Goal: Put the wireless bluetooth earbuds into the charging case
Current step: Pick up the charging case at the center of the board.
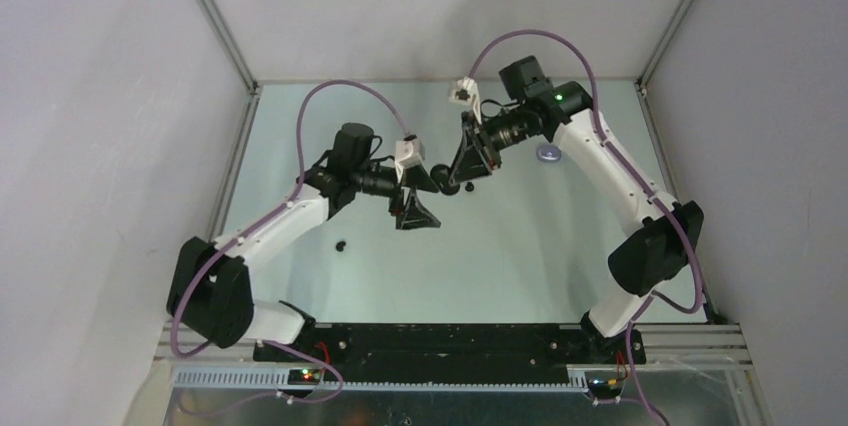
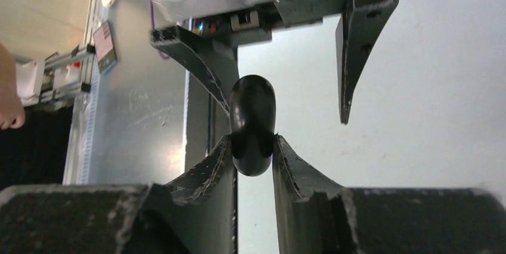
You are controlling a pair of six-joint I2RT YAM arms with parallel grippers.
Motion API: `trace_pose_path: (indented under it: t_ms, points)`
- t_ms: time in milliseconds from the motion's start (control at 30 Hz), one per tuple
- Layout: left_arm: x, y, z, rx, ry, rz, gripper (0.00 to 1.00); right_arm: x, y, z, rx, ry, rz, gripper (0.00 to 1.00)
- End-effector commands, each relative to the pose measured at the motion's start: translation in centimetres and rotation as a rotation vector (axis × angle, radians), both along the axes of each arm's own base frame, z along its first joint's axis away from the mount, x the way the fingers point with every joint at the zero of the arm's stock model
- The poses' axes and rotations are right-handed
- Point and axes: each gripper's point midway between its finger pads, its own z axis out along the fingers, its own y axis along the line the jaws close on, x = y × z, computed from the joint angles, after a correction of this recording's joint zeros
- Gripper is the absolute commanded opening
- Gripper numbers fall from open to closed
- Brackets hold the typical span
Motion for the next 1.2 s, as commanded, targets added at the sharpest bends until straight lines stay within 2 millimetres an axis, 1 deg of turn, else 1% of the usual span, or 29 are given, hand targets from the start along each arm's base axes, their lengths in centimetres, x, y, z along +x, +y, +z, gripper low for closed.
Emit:
trace_pose_path:
  t_ms: [0, 67, 100, 167, 300, 400, 433, 467, 567, 600, 700, 767, 833, 867, 933, 1167]
  points:
    - [-2.8, 0.9, 1.4, 0.008, -0.147, -0.12, 0.99, -2.8, -1.0, -2.3, -0.109, 0.045, 0.075, 0.2]
    - [-3.4, 0.8, 1.8, -0.011, -0.145, -0.14, 0.99, -3.0, -0.9, -2.7, -0.109, 0.038, 0.084, 0.2]
    - [-3.6, 0.8, 2.0, -0.018, -0.144, -0.148, 0.99, -2.8, -0.7, -2.8, -0.106, 0.025, 0.082, 0.2]
    - [-4.1, 0.6, 2.2, -0.026, -0.127, -0.17, 0.97, -2.9, -0.5, -3.4, -0.125, 0.012, 0.081, 0.2]
    - [-4.5, 0.0, 2.6, -0.031, -0.122, -0.186, 0.89, -3.1, 0.0, -4.4, -0.161, -0.013, 0.085, 0.2]
    - [-4.8, -0.4, 2.9, -0.042, -0.086, -0.189, 0.84, -3.3, 0.3, -5.4, -0.186, -0.029, 0.086, 0.2]
    - [-4.8, -0.6, 3.3, -0.058, -0.089, -0.198, 0.8, -3.3, 0.5, -5.6, -0.194, -0.041, 0.087, 0.2]
    - [-4.9, -0.6, 3.4, -0.059, -0.061, -0.194, 0.78, -3.3, 0.5, -5.8, -0.199, -0.043, 0.088, 0.2]
    - [-5.0, -0.8, 4.0, -0.079, -0.05, -0.204, 0.71, -3.4, 1.0, -6.0, -0.199, -0.052, 0.094, 0.19]
    - [-5.1, -0.9, 4.0, -0.081, -0.037, -0.204, 0.7, -3.5, 1.0, -6.1, -0.199, -0.048, 0.088, 0.19]
    - [-5.1, -1.0, 4.3, -0.094, -0.019, -0.208, 0.64, -3.1, 1.2, -6.2, -0.191, -0.065, 0.066, 0.17]
    - [-5.2, -1.1, 4.4, -0.101, -0.006, -0.212, 0.61, -2.9, 1.2, -6.1, -0.185, -0.08, 0.053, 0.17]
    - [-5.2, -1.1, 4.3, -0.103, 0.004, -0.213, 0.63, -2.8, 1.2, -5.8, -0.175, -0.096, 0.045, 0.17]
    - [-5.1, -1.1, 4.3, -0.103, 0.006, -0.214, 0.68, -2.8, 1.3, -5.7, -0.17, -0.101, 0.042, 0.16]
    - [-5.0, -1.2, 4.2, -0.099, 0.009, -0.209, 0.74, -2.8, 1.3, -5.4, -0.162, -0.111, 0.036, 0.16]
    - [-4.5, -1.4, 3.5, -0.08, 0.039, -0.195, 0.75, -2.7, 1.1, -4.7, -0.148, -0.149, 0.012, 0.15]
